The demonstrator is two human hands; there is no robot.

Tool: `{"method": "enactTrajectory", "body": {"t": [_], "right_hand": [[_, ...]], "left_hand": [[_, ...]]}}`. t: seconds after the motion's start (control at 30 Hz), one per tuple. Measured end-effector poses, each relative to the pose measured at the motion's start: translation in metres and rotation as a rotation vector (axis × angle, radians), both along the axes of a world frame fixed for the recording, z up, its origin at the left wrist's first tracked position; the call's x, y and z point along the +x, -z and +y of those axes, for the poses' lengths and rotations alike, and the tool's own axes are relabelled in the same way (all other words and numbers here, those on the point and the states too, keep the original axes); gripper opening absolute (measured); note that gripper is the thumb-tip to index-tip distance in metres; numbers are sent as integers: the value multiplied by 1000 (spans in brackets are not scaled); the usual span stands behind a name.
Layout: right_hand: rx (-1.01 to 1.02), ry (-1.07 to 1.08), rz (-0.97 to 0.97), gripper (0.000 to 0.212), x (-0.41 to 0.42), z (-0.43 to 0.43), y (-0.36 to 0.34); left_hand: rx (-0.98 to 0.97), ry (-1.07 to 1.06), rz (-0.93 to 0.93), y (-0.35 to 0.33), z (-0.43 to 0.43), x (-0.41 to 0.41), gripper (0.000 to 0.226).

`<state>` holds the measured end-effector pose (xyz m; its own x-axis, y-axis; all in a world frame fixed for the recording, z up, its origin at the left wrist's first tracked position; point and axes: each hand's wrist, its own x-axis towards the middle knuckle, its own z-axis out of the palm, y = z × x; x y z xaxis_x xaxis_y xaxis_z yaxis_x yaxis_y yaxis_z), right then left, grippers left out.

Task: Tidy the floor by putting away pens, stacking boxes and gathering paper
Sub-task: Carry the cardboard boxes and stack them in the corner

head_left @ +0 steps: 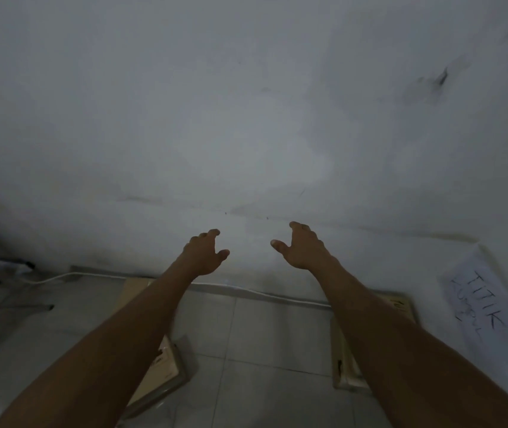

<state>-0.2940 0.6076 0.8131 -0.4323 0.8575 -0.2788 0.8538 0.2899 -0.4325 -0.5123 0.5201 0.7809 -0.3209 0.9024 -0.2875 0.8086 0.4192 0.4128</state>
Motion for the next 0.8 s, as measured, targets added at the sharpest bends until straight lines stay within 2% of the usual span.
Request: {"method": "enactTrajectory", "body": {"t": [0.43,0.8], "right_hand": [[-76,-208,34,82,-102,-31,23],[-128,-181,54,81,-230,-82,44]], "left_hand": [[-35,-265,-9,9,-93,-101,65],[-71,-273,-37,17,-156,-235,67]]}}
